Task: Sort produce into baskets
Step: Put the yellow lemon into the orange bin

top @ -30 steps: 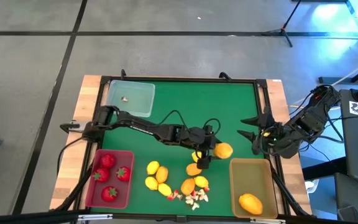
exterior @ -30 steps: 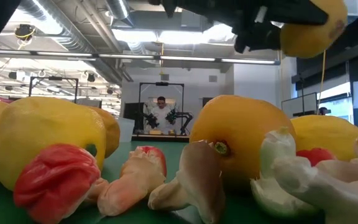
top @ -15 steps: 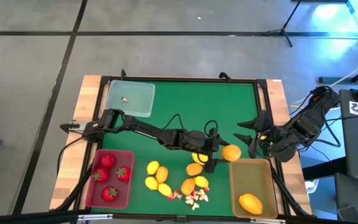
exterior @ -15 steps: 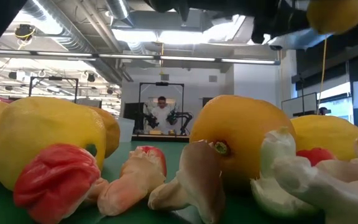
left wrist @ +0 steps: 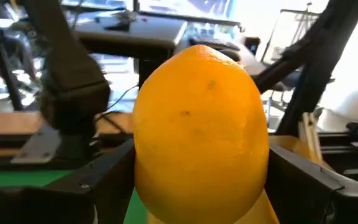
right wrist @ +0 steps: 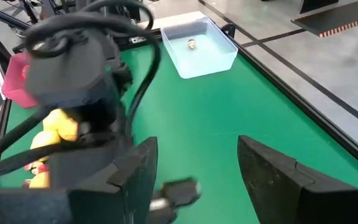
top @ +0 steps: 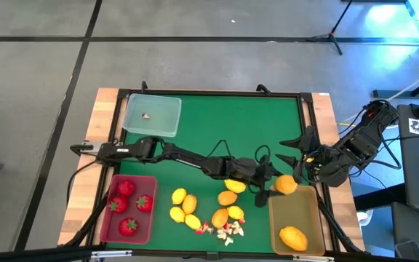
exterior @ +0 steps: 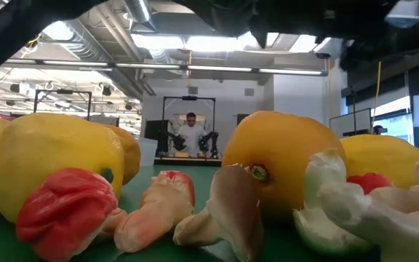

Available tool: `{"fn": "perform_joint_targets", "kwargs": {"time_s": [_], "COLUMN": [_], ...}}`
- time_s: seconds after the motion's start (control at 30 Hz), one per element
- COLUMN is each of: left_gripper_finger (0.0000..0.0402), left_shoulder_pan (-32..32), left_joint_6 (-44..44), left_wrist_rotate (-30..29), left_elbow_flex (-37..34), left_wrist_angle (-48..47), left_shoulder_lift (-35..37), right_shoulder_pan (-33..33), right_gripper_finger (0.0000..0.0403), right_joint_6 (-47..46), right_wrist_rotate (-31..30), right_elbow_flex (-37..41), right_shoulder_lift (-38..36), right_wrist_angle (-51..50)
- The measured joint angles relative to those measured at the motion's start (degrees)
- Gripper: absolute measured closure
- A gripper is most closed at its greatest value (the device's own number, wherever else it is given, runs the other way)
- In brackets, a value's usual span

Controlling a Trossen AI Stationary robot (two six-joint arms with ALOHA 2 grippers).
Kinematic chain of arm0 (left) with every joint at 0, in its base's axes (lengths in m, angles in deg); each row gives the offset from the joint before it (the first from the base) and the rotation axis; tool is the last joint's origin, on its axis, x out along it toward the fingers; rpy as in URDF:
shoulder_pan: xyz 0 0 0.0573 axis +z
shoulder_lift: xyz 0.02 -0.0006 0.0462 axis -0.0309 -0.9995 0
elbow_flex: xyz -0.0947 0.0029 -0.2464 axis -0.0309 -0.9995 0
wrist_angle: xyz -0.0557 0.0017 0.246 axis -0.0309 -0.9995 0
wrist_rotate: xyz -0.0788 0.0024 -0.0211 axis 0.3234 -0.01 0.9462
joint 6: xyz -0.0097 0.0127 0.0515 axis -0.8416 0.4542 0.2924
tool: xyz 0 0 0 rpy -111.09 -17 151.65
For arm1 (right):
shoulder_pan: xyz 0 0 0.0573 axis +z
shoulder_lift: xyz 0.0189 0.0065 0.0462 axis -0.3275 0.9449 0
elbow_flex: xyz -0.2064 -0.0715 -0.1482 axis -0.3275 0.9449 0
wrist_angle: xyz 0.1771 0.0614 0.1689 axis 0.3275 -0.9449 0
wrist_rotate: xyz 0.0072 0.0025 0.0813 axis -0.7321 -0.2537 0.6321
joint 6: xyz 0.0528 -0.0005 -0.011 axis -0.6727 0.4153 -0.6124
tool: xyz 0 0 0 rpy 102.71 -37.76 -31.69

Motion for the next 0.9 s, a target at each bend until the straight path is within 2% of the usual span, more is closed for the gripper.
{"fn": "perform_joint_targets", "kwargs": {"time_s": [0.23, 0.33, 0.43, 0.7, 0.83, 0.9], "left_gripper_finger": [0.01, 0.0092, 0.0077, 0.0043, 0.0033, 0.0032], "left_shoulder_pan": [-2.09, -3.38, -3.01, -2.5, -1.9, -1.78], "left_joint_6": [4.37, 6.37, 6.08, 3.04, 1.6, 3.05], "left_wrist_rotate": [1.14, -1.93, -4.85, -4.82, -5.11, -3.97], "left_elbow_flex": [4.52, 4.72, 4.96, 5.37, 6.16, 7.02], "left_wrist_angle": [0.26, 0.25, 1.92, 4.02, -0.64, -7.78], "left_shoulder_lift": [-5.07, -6.38, -6.74, -6.76, -6.76, -5.88], "right_shoulder_pan": [0.0, 0.02, 0.02, 0.01, 0.0, 0.02], "right_gripper_finger": [0.0182, 0.0182, 0.0182, 0.0182, 0.0182, 0.0182], "right_joint_6": [0.02, 0.02, -0.24, -0.06, -0.02, -0.02], "right_wrist_rotate": [1.02, 1.01, 1.01, 1.02, 1.03, 1.03], "right_elbow_flex": [0.0, 0.0, 0.0, 0.0, 0.0, 0.0], "right_shoulder_lift": [0.0, 0.02, 0.02, 0.02, 0.02, 0.03], "right_wrist_angle": [-0.42, -0.39, -0.36, -0.48, -0.82, -0.87]}}
